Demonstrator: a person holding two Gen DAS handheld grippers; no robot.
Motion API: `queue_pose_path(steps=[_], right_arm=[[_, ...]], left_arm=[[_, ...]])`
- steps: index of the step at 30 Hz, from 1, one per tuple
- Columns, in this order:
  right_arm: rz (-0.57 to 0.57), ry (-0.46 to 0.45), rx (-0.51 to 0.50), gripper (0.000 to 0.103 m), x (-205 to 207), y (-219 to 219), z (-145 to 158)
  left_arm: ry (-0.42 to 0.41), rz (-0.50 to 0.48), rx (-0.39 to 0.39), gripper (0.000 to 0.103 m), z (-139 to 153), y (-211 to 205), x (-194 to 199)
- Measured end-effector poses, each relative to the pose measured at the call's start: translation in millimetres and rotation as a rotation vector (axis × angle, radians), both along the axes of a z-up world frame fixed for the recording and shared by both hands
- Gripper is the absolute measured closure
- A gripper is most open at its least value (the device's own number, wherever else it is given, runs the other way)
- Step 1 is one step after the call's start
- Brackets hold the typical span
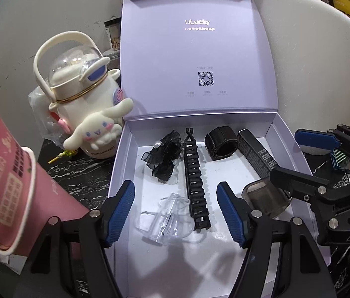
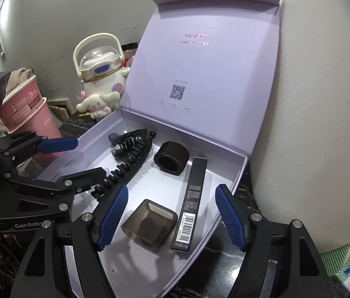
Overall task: Organize rigid objects
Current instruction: 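Open both tools to release the clear clip and grey case in the box, then withdraw both tools from the box toward the red clip and gingham scrunchie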
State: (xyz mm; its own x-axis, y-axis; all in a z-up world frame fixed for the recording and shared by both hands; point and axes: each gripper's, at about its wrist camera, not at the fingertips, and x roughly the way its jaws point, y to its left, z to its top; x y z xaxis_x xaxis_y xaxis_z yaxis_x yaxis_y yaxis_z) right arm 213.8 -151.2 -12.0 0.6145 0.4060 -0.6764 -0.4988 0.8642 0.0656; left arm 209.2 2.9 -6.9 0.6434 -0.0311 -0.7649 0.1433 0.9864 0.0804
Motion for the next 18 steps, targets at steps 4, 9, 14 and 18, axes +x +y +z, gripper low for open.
queue_pose_path(steps=[4,9,14,18], right_arm=[[-0.004,-0.022,0.004,0.029,-6.2,-2.2,10.2],[-0.012,-0.054,0.006,0.029,-16.7,-4.6,22.9],[-0.015,-0.101,0.006,0.029,-32.4,-6.3,42.6],[-0.016,-0.144,0.008,0.026,-48.6,-7.0,59.3]], left_arm=[[-0.020,-0.006,-0.008,0.035,8.4,2.1,-9.7],[-0.054,-0.004,-0.015,0.035,28.9,4.1,-19.9],[-0.102,-0.009,-0.014,0.035,50.4,2.8,-33.4],[-0.144,-0.005,-0.015,0.035,65.5,4.1,-44.4]])
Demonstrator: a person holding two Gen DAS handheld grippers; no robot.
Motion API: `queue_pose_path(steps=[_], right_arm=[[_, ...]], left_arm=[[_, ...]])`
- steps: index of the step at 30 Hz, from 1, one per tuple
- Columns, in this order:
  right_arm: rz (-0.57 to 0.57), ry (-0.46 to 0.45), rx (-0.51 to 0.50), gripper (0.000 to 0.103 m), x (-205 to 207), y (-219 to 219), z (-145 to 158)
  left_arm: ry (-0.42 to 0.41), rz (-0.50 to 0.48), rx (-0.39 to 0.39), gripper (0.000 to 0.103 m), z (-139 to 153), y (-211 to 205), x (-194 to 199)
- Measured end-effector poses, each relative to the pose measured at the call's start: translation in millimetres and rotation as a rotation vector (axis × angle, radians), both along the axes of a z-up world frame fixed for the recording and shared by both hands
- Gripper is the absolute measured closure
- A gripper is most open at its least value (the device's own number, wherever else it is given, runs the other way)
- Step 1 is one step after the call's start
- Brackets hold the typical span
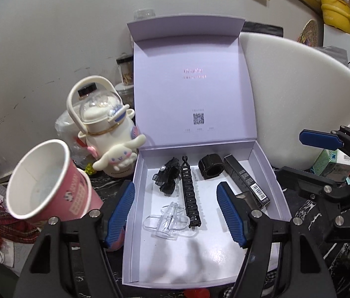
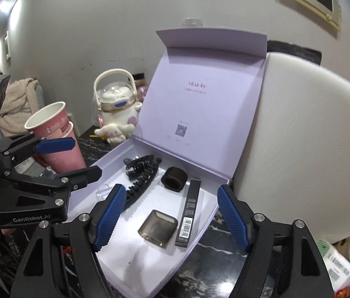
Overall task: Organize rigid objects
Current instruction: 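Withdraw both tools from the box toward the red clip and gingham scrunchie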
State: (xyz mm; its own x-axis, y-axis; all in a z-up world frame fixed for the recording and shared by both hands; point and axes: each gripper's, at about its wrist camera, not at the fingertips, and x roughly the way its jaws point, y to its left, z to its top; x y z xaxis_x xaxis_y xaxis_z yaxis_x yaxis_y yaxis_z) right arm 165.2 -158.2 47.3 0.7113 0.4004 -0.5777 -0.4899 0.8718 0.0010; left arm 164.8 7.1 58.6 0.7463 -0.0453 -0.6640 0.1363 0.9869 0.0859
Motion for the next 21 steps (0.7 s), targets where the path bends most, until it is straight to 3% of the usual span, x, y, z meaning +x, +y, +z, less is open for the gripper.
queue_pose_path(steps=[15,21], right_arm=[[-0.013,-0.175,-0.022,0.018,-74.9,-0.5,48.2],[-0.009,-0.207,-0.034,0.016,-99.2,-0.3,54.5]], left_arm=[[-0.139,-0.021,-0.011,0.031,42.6,-2.0,-56.1],[-0.149,-0.030,-0.034,0.031,50.5,-3.6,-74.6]])
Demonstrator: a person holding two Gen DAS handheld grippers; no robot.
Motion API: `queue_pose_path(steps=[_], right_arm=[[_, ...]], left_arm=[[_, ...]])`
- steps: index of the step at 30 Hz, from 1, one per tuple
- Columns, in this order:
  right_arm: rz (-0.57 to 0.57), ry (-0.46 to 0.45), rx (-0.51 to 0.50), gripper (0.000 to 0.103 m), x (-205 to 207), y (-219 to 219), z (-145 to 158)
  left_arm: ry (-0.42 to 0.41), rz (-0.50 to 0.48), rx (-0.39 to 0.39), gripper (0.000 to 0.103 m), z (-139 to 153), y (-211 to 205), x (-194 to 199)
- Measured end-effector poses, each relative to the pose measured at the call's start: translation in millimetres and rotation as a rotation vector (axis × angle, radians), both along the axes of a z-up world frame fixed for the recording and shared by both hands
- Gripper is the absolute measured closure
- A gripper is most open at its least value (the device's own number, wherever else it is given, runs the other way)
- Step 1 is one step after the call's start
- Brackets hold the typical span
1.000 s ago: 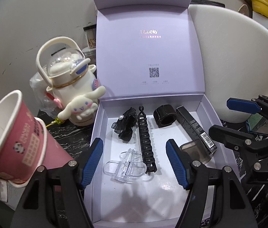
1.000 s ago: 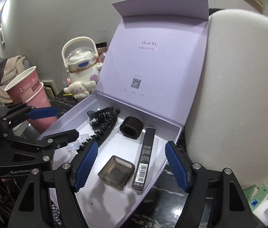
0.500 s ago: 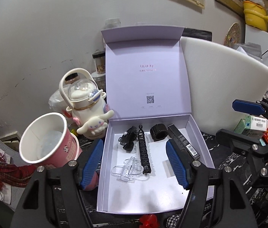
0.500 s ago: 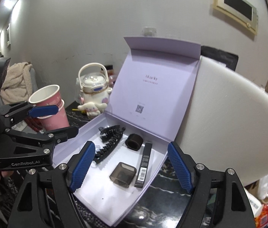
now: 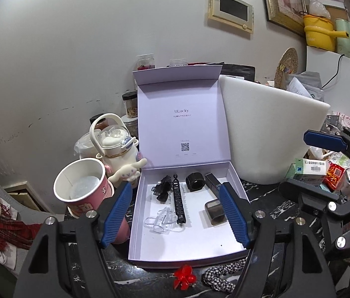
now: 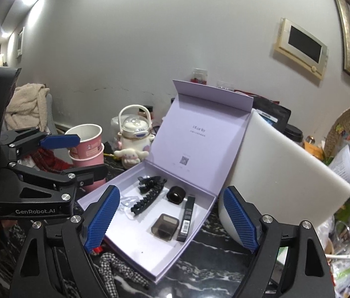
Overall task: Organize rigid objects
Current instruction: 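Withdraw both tools from the box toward the red clip and gingham scrunchie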
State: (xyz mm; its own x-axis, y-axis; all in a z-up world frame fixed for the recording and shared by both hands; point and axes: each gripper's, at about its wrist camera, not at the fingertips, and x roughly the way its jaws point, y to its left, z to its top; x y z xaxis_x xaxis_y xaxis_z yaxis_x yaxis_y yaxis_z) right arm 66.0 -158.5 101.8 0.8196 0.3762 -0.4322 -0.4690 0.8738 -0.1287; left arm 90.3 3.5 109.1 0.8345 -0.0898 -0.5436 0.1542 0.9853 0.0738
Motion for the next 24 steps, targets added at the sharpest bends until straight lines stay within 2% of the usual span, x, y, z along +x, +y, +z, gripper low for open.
queue_pose_path(steps=[11,14,24], right_arm=[[-0.030,0.010,0.025,0.013,-36.6,-16.6,-7.1],[-0.040,0.015,0.062,0.013,-48.0,-22.6,-15.7],[-0.034,0.108,0.106,0.013,-70.8,-27.3,-51.7]], left_arm=[[0.044,-0.020,-0.050,0.031,-4.8,-6.2,-27.3],[0.044,-0.022,-0.069,0.030,-10.1,-5.9,-37.7],[0.150,-0.007,-0.075,0.030,-44.1,-1.7,-63.1]])
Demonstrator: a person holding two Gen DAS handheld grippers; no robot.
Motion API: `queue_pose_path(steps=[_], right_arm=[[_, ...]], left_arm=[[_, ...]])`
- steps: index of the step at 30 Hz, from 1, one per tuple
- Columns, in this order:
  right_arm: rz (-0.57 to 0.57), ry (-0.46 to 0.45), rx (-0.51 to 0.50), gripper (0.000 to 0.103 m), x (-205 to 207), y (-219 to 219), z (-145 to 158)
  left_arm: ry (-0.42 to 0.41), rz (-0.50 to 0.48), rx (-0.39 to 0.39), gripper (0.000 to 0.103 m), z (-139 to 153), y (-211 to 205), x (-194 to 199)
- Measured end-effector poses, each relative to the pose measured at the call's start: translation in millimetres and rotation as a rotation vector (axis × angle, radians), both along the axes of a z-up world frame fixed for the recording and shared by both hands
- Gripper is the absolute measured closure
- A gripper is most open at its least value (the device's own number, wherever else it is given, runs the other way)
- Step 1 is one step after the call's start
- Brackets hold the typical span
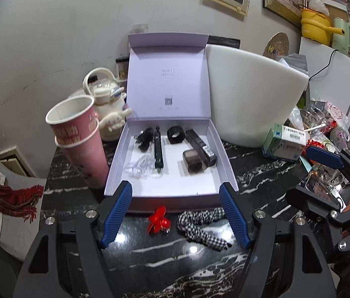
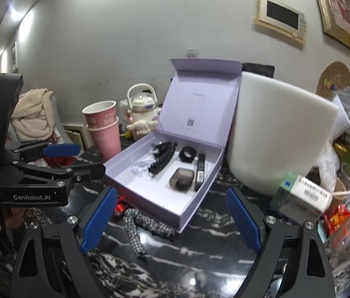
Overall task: Organize rigid objects
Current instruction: 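Withdraw both tools from the box toward the red clip and gingham scrunchie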
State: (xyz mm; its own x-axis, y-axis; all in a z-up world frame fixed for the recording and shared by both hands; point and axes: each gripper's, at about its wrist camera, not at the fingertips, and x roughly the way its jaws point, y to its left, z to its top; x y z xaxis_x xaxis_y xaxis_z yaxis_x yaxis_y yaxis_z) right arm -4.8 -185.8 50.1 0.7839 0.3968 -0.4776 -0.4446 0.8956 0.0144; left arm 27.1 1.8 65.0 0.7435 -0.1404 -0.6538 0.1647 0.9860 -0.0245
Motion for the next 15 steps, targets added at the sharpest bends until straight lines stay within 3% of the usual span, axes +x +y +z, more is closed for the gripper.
queue_pose_path(steps=[15], right_arm=[[0.002,0.110,-0.020,0.013,-14.6,-1.1,-50.5]], left_arm=[[0.098,0.078,0.032,0.030,-49.3,14.8,-18.3]])
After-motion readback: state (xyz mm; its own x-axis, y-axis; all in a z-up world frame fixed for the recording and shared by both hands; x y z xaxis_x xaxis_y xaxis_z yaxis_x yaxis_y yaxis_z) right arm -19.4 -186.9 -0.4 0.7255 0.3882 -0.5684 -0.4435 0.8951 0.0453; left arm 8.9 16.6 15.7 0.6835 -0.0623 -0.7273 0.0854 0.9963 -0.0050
